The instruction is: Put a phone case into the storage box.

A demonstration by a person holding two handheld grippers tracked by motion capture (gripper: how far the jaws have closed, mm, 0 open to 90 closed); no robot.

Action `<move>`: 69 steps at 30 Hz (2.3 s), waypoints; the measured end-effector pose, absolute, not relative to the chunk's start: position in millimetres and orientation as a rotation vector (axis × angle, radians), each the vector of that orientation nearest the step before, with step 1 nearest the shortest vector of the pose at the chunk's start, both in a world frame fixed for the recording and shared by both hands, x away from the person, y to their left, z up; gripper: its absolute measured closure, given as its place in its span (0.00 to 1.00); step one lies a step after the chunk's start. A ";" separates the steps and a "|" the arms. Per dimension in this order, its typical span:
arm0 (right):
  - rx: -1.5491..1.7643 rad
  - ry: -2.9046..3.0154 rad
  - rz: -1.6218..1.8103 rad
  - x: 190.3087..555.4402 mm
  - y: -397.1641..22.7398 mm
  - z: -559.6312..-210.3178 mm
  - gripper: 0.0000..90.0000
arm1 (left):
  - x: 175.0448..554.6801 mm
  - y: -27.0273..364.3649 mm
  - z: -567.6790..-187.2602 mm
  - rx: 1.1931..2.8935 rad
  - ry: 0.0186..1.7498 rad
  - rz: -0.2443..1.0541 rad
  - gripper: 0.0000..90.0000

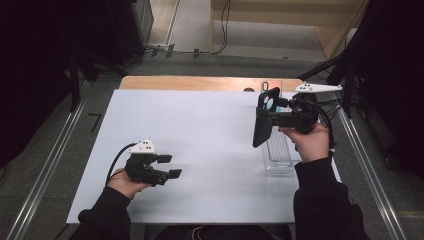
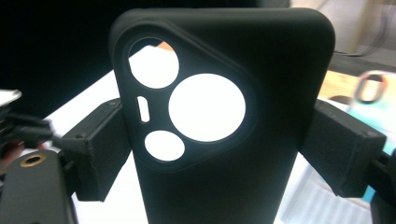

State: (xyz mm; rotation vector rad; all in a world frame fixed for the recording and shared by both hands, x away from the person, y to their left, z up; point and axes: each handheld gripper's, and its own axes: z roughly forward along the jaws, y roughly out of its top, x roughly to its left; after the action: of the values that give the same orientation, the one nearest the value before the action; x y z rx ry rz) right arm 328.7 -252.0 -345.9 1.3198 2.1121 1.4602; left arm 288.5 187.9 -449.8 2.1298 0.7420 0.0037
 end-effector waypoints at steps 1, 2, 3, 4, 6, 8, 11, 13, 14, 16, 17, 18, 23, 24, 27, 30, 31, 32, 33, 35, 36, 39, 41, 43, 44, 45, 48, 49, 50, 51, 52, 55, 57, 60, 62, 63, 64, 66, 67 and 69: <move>1.330 2.100 1.456 329.9 -253.7 -345.0 0.14 | 288.3 188.4 -449.8 2.133 0.744 0.000 0.35; 1.339 2.086 1.451 331.6 -256.0 -343.7 0.14 | 288.0 188.7 -449.6 2.134 0.746 0.002 0.35; 1.348 2.074 1.443 333.3 -258.1 -342.6 0.14 | 287.4 189.1 -449.2 2.134 0.746 0.006 0.35; 1.350 2.064 1.450 335.4 -260.3 -341.8 0.14 | 287.2 189.6 -449.0 2.131 0.745 0.005 0.35; 1.372 2.036 1.441 339.4 -264.1 -340.5 0.14 | 286.5 190.4 -448.8 2.125 0.750 0.013 0.35; 1.391 2.004 1.415 343.8 -267.4 -339.9 0.14 | 286.5 192.0 -448.4 2.126 0.754 0.012 0.35; 1.439 1.955 1.377 351.5 -273.3 -340.4 0.14 | 285.8 193.9 -448.3 2.111 0.755 0.010 0.35; 1.471 1.924 1.339 357.1 -276.8 -341.9 0.14 | 284.8 195.3 -447.0 2.113 0.758 0.022 0.35; 1.481 1.912 1.324 360.1 -278.5 -343.2 0.14 | 284.3 195.8 -446.8 2.109 0.759 0.024 0.35; 1.505 1.887 1.301 365.9 -281.0 -346.1 0.14 | 284.0 197.0 -446.8 2.105 0.761 0.027 0.35; 1.516 1.877 1.296 368.5 -281.9 -347.7 0.14 | 283.8 197.6 -446.9 2.107 0.763 0.028 0.35; 1.522 1.864 1.286 371.2 -283.1 -349.3 0.14 | 283.8 198.1 -447.4 2.107 0.763 0.026 0.35; 1.577 1.805 1.250 386.5 -285.1 -357.9 0.14 | 282.8 198.7 -448.8 2.110 0.770 0.024 0.35; 1.593 1.795 1.246 389.7 -285.3 -359.8 0.14 | 282.6 198.7 -448.9 2.107 0.770 0.025 0.35; 1.608 1.773 1.212 398.4 -283.6 -365.8 0.14 | 282.3 199.7 -448.7 2.106 0.766 0.022 0.35; 1.624 1.759 1.185 405.2 -281.8 -372.4 0.14 | 281.5 199.6 -449.6 2.105 0.769 0.020 0.35; 1.629 1.752 1.167 407.1 -281.1 -374.4 0.14 | 281.2 199.4 -450.0 2.105 0.769 0.016 0.35; 1.634 1.745 1.154 409.1 -280.7 -376.7 0.14 | 281.0 199.3 -450.4 2.106 0.769 0.016 0.35; 1.639 1.739 1.143 411.3 -280.5 -379.2 0.14 | 281.1 199.4 -450.6 2.107 0.766 0.012 0.35; 1.661 1.730 1.138 415.6 -280.5 -384.8 0.14 | 281.1 199.5 -450.8 2.105 0.766 0.013 0.35; 1.669 1.730 1.140 417.4 -280.2 -387.7 0.14 | 281.3 200.0 -450.7 2.102 0.766 0.012 0.35; 1.669 1.726 1.111 421.4 -278.2 -395.1 0.14 | 282.1 201.5 -450.8 2.086 0.771 0.001 0.35; 1.682 1.728 1.101 424.2 -277.7 -400.6 0.14 | 282.8 202.3 -451.4 2.077 0.775 -0.008 0.35; 1.690 1.716 1.092 425.5 -276.9 -406.0 0.14 | 282.9 202.4 -451.8 2.079 0.779 -0.004 0.35; 1.693 1.710 1.089 426.0 -276.2 -408.8 0.14 | 283.0 202.3 -452.2 2.080 0.781 -0.005 0.35; 1.697 1.705 1.078 426.2 -275.5 -411.3 0.14 | 283.1 202.0 -452.5 2.081 0.783 -0.005 0.35; 1.720 1.683 1.068 428.1 -273.9 -418.7 0.14 | 283.2 201.6 -453.2 2.086 0.784 -0.003 0.35; 1.723 1.678 1.067 428.9 -273.7 -421.0 0.14 | 283.2 201.6 -453.2 2.085 0.784 -0.006 0.35; 1.728 1.677 1.060 429.7 -273.0 -422.7 0.14 | 283.2 201.5 -453.3 2.083 0.784 -0.010 0.35; 1.726 1.675 1.054 430.3 -272.5 -424.6 0.13 | 283.6 201.5 -453.3 2.084 0.780 -0.008 0.35; 1.728 1.675 1.051 430.9 -271.7 -426.2 0.13 | 283.9 201.2 -453.4 2.083 0.780 -0.011 0.35; 1.730 1.675 1.030 433.2 -269.6 -430.8 0.13 | 285.2 200.3 -454.8 2.086 0.781 -0.014 0.35; 1.736 1.670 1.021 434.9 -268.6 -433.8 0.13 | 285.8 200.6 -455.5 2.089 0.782 -0.018 0.35; 1.741 1.660 1.014 437.4 -267.6 -437.5 0.13 | 286.0 200.9 -455.1 2.081 0.785 -0.020 0.35; 1.730 1.664 1.011 438.4 -266.1 -439.7 0.13 | 286.2 200.6 -454.9 2.084 0.784 -0.019 0.35; 1.724 1.664 1.008 438.5 -265.2 -440.0 0.13 | 286.2 200.7 -455.0 2.086 0.782 -0.020 0.35; 1.718 1.664 1.006 438.6 -264.6 -440.3 0.12 | 286.2 200.5 -455.2 2.087 0.781 -0.019 0.35; 1.711 1.665 1.004 438.6 -263.4 -440.8 0.12 | 286.4 200.3 -455.2 2.089 0.782 -0.017 0.35; 1.708 1.666 1.007 438.9 -263.2 -441.2 0.12 | 286.6 200.5 -454.9 2.090 0.780 -0.020 0.35; 1.708 1.668 1.013 439.2 -263.6 -441.8 0.12 | 286.6 200.3 -455.2 2.089 0.783 -0.019 0.35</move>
State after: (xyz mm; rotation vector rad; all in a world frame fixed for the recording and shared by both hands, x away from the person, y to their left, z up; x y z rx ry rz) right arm 439.2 -263.6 -441.8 1.7081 1.6677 1.0130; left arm 286.6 200.3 -455.2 2.0886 0.7826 -0.0190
